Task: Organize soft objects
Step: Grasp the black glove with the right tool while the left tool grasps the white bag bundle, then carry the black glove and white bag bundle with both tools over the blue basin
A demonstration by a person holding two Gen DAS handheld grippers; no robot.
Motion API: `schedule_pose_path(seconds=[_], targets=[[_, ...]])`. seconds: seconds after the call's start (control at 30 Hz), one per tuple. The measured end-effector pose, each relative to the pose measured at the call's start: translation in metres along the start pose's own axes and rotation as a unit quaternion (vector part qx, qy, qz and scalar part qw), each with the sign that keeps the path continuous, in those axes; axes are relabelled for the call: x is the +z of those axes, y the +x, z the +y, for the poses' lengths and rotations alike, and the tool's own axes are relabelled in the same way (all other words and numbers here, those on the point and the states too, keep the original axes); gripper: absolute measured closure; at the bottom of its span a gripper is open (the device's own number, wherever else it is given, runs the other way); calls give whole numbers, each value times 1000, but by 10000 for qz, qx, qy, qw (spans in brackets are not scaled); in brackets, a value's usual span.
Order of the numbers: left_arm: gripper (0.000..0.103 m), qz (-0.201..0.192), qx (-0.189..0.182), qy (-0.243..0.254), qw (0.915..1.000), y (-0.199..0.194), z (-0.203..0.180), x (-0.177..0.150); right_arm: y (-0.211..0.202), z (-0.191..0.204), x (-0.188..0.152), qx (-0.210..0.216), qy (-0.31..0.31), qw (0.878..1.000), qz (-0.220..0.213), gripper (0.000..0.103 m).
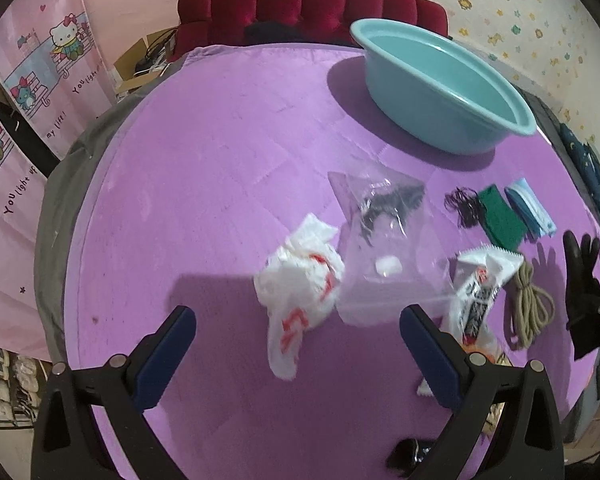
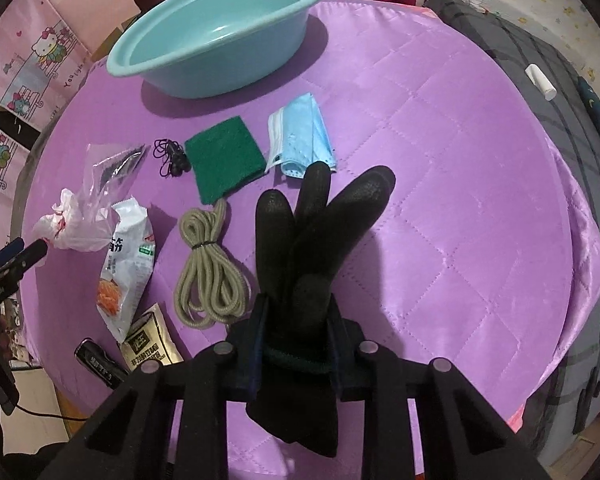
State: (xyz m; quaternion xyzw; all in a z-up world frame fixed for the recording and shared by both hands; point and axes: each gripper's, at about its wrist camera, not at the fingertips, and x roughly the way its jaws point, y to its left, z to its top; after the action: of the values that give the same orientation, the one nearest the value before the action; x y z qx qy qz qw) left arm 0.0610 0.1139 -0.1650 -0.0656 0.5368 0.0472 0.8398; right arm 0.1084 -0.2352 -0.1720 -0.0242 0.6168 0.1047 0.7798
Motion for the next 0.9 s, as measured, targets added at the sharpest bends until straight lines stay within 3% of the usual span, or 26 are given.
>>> schedule_pose_path(seconds=[0.23, 0.3, 0.37, 0.47, 0.5, 0.57, 0.9], targets=[[2, 111, -109, -134, 9998, 15, 14, 8, 2, 1, -5, -67, 11, 10000, -43, 77], [7, 174, -90, -137, 9997, 22, 17, 9, 3, 3, -5, -73, 7, 10000, -50, 77], [19, 228, -137, -210, 9994, 27, 20, 10, 1, 5, -4, -87, -21, 9999, -52, 77], [49, 340, -278, -215, 9988, 32, 21, 9, 1, 10, -3, -105, -64, 9999, -85, 77], [70, 332, -394, -205, 9985, 31, 22, 8, 0, 10, -3, -112, -80, 9999, -95, 77], [80, 263, -505, -130, 9983, 28, 21, 5, -1, 12, -2, -133, -105, 9998, -115, 77], [83, 104, -440, 33, 9990, -2, 16, -6, -12, 16, -3, -127, -240, 9993, -243, 77]])
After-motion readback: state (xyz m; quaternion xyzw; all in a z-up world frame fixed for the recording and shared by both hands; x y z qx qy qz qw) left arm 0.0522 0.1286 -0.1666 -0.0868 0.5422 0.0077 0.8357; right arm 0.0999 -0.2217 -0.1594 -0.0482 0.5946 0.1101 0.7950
